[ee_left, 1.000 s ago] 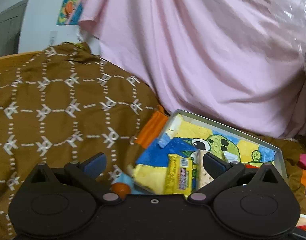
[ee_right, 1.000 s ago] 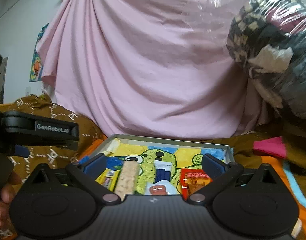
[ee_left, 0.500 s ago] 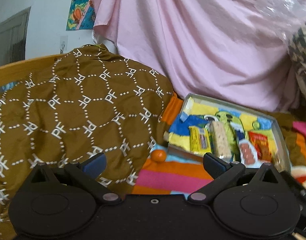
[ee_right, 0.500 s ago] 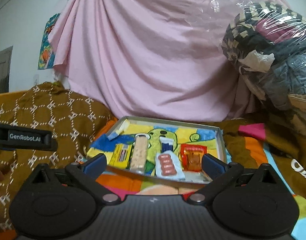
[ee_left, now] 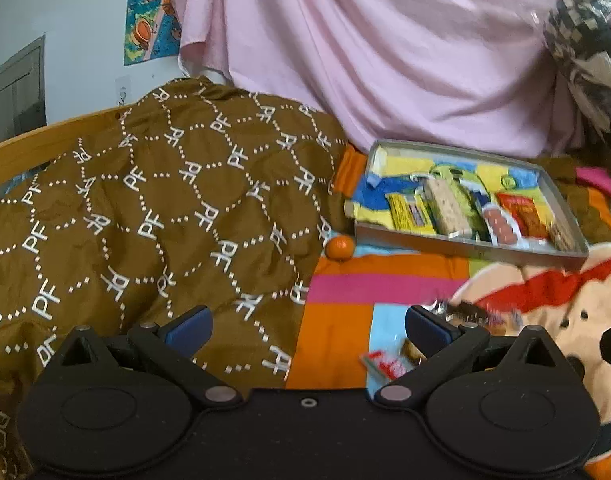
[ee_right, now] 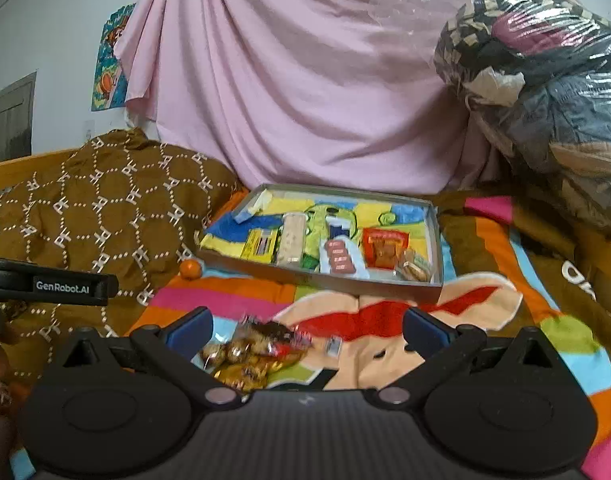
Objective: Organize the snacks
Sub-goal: 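Move both tools back toward the quail-egg pack and gold snack packet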
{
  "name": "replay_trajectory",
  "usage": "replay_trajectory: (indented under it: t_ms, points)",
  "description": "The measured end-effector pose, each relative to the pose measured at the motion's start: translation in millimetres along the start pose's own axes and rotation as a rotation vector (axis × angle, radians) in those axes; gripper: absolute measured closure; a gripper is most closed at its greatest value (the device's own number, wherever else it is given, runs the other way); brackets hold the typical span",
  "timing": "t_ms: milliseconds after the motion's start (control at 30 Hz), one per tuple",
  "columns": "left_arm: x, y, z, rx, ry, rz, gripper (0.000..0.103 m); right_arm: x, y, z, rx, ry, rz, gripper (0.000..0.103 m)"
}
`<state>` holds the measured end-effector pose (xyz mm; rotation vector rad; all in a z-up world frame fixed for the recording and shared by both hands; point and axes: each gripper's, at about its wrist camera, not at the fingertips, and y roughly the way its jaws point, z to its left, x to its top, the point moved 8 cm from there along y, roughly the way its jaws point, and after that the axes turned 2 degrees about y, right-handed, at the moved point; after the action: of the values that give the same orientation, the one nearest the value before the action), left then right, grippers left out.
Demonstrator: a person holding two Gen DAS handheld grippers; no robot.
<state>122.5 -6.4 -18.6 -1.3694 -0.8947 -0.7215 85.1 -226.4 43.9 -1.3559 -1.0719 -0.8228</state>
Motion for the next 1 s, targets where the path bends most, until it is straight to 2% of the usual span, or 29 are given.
replay_trajectory:
  t_ms: [367,533,833,1000]
  points:
    - [-27,14,-8,-0.082,0.029,0.086,0.001,-32,9,13,0.034,-0.030,0.126,0.000]
    - [-33,25,-10,-0.083,0.071,0.114,0.001,-43,18,20,0.039,-0.061,0.170,0.000]
    - [-30,56,-12,-0.091,0.102,0.159,0.001,-48,31,16,-0.002,-0.056,0.187,0.000]
    - [-29,76,-19,-0.148,0.135,0.199,0.001,-52,41,12,-0.014,-0.046,0.202,0.000]
